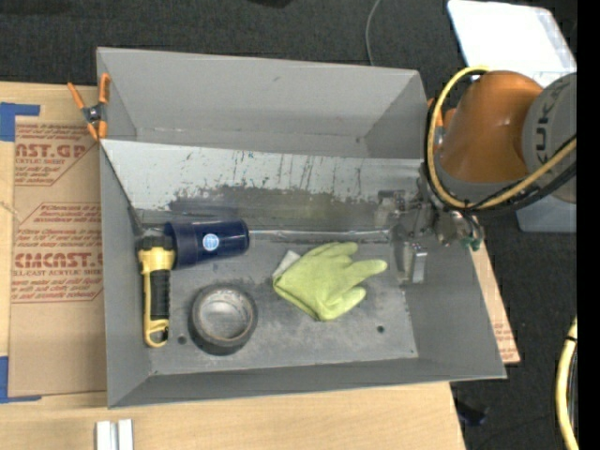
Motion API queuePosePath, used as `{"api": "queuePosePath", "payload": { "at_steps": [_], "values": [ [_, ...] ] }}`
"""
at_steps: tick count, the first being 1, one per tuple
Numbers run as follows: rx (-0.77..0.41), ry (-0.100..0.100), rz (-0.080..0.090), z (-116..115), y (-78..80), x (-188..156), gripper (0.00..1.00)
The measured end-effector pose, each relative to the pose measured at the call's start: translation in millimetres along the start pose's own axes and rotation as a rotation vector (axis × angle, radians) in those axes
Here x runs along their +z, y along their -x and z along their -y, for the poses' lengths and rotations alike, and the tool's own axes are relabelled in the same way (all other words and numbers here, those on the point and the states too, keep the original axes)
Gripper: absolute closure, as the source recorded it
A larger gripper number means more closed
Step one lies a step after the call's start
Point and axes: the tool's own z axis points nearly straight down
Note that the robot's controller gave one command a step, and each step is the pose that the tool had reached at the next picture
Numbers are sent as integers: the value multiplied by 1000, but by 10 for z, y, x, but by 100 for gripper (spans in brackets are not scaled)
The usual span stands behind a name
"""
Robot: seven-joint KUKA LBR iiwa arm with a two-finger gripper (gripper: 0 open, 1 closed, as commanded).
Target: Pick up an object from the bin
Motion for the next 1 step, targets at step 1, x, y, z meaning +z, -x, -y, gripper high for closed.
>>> {"api": "queuePosePath", "payload": {
  "at_steps": [1],
  "values": [
    [-122,0,7,-715,19,-64,0]
  ]
}}
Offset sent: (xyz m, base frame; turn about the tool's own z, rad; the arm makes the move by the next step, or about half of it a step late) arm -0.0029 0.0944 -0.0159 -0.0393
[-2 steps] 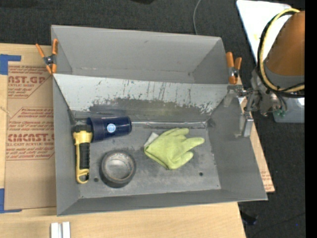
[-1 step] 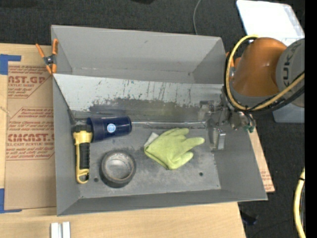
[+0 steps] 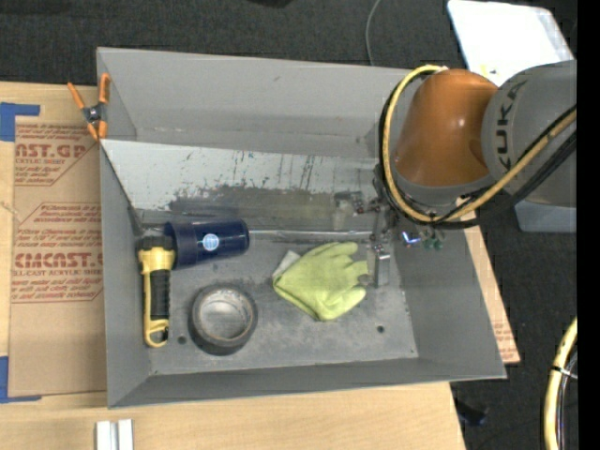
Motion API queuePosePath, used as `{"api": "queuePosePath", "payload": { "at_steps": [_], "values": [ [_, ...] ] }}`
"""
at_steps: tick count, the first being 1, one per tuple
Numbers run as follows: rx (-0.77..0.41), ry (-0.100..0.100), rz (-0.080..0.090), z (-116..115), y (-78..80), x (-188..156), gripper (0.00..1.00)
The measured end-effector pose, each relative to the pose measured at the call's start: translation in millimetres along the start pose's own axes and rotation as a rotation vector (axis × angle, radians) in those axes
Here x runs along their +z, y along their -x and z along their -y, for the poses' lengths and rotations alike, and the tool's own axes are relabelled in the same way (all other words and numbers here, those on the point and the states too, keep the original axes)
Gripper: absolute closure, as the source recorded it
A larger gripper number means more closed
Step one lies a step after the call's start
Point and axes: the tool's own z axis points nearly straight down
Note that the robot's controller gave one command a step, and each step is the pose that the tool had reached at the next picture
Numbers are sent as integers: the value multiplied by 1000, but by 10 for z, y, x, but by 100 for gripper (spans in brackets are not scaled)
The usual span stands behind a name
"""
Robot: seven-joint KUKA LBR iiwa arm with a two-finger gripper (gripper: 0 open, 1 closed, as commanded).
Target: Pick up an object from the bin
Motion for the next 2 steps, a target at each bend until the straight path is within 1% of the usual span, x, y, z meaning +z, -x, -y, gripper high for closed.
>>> {"api": "queuePosePath", "payload": {
  "at_steps": [1,2],
  "values": [
    [67,1,-13,-169,54,178,0],
    [66,-3,1,-208,-5,639,0]
  ]
}}
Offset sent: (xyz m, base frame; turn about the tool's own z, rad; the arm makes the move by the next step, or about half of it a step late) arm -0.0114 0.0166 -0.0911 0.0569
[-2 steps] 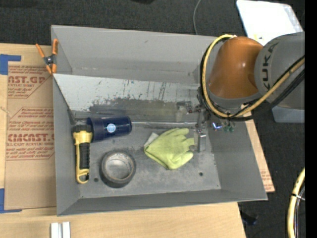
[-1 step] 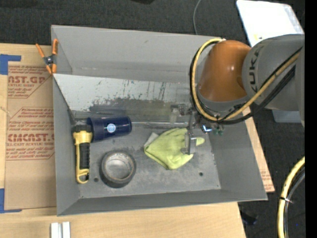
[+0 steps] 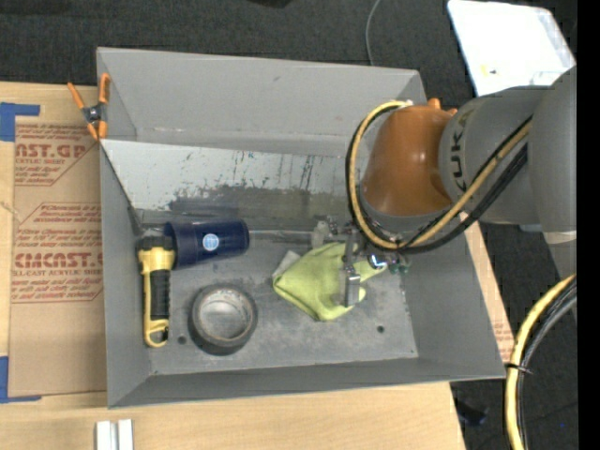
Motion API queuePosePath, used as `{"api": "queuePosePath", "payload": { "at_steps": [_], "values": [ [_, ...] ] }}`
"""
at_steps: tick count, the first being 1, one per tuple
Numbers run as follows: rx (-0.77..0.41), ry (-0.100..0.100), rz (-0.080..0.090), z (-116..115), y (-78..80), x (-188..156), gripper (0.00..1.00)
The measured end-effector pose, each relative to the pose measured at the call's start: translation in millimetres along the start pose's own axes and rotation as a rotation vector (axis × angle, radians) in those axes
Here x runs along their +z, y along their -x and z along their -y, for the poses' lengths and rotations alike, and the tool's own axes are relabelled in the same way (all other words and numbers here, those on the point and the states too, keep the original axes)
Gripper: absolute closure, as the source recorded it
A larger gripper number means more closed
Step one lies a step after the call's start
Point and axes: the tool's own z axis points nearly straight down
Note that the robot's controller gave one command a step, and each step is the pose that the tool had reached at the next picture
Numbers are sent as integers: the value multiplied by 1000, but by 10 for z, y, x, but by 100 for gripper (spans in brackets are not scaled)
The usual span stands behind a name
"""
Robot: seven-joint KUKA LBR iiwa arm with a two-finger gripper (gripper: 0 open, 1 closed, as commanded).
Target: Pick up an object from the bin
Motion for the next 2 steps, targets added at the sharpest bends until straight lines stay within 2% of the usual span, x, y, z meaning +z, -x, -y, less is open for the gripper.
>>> {"api": "queuePosePath", "payload": {
  "at_steps": [1,2],
  "values": [
    [34,4,-14,-199,16,263,100],
    [34,4,-14,-199,16,263,100]
  ]
}}
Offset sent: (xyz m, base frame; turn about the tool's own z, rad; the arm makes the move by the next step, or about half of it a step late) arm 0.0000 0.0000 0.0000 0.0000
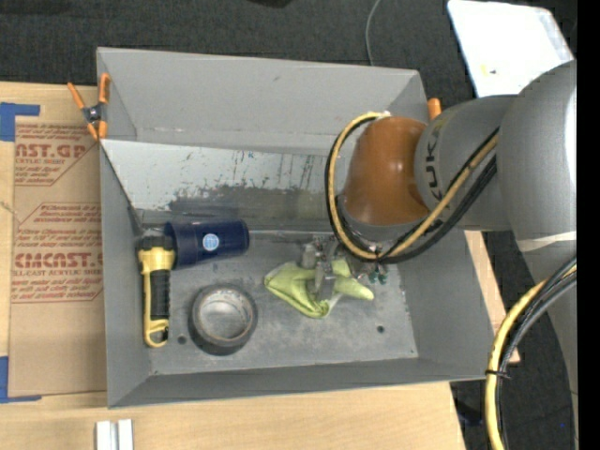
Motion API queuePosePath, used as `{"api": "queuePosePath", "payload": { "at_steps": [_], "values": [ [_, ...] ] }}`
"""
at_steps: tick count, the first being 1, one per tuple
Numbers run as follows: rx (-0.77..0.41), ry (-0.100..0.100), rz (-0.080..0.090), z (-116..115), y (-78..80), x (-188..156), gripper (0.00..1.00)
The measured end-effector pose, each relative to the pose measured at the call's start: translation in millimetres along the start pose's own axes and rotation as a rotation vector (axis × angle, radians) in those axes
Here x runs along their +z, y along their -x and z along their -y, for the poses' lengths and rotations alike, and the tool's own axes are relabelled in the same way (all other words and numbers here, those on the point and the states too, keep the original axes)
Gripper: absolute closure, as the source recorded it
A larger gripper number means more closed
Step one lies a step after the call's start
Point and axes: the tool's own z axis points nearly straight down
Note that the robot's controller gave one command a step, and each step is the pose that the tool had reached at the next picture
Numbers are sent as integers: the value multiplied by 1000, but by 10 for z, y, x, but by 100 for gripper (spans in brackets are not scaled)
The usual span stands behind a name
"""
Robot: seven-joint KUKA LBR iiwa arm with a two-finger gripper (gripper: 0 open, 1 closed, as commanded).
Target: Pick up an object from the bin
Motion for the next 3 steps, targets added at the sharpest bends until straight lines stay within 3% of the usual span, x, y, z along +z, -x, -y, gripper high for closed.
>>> {"api": "queuePosePath", "payload": {
  "at_steps": [3],
  "values": [
    [-1,0,1,-8,4,-60,100]
  ]
}}
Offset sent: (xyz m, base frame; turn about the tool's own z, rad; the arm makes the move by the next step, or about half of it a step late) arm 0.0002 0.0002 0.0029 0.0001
